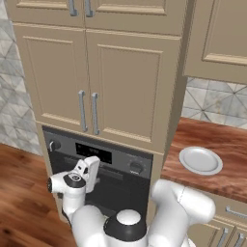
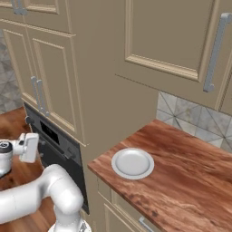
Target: Take the baked cake out of the oven and place it on the plate for cooling. Then close the oven door.
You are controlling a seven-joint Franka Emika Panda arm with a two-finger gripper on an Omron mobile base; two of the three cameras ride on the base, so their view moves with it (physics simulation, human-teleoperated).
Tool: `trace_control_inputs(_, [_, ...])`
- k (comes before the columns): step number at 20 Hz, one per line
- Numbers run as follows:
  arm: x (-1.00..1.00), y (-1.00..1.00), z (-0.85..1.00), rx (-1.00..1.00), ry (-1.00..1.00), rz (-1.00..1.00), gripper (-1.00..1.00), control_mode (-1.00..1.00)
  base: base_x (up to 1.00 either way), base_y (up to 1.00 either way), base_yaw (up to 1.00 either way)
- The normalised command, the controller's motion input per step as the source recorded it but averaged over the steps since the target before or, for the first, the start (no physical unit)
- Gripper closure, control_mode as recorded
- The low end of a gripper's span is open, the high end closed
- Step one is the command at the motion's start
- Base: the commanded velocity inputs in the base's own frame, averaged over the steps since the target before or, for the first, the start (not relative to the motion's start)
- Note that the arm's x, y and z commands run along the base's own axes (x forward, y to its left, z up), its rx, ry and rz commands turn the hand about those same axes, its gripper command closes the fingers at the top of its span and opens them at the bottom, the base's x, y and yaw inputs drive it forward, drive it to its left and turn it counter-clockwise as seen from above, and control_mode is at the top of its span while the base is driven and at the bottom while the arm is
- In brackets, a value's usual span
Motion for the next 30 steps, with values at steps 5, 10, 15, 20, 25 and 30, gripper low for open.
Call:
trace_control_inputs(5, [0.19,-0.03,-0.18,-0.06,-0.02,0.04,-1.00,-1.00,0.00,0.00,0.00])
trace_control_inputs(10, [0.14,0.00,-0.28,-0.10,-0.02,0.04,-1.00,-1.00,0.00,0.00,0.00])
trace_control_inputs(15, [0.11,0.00,-0.29,-0.12,-0.02,0.04,-1.00,-1.00,0.00,0.00,0.00])
trace_control_inputs(20, [0.19,0.00,-0.12,-0.04,-0.05,0.03,-1.00,-1.00,0.00,0.00,0.00])
trace_control_inputs(25, [0.29,-0.03,0.00,0.00,-0.13,0.04,-1.00,-1.00,0.00,0.00,0.00])
trace_control_inputs(30, [0.15,0.00,-0.12,-0.01,-0.13,0.05,-1.00,-1.00,0.00,0.00,0.00])
